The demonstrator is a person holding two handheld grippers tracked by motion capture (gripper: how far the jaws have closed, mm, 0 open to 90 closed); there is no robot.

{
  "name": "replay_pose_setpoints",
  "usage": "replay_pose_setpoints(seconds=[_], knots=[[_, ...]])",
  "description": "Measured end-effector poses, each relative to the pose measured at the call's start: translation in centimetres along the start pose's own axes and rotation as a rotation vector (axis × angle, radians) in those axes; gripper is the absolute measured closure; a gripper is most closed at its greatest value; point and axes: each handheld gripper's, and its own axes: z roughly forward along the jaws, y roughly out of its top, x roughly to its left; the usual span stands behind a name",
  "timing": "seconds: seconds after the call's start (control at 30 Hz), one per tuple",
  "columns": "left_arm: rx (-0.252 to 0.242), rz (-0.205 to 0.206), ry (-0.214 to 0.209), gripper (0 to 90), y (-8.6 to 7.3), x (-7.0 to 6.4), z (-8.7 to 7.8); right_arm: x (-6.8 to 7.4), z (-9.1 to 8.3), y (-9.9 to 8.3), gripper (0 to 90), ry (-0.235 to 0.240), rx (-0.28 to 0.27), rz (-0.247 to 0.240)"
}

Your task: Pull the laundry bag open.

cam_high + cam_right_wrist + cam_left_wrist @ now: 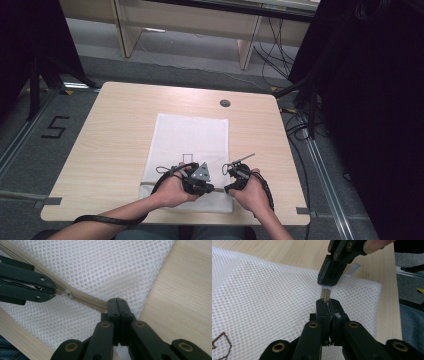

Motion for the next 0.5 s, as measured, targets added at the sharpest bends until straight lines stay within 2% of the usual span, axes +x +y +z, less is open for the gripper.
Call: replay_pose_setpoints(seconds=[0.23,0.5], knots=[[0.007,0.007,0.007,87.3,-0.12,0.19,-0.58,0.06,-0.01,-0.01,90.0,-0.004,-0.001,0.004],[0.003,-0.005,0.004,87.3,-0.24,0.14,-0.85,0.04,-0.01,0.01,90.0,-0.002,0.002,0.004]])
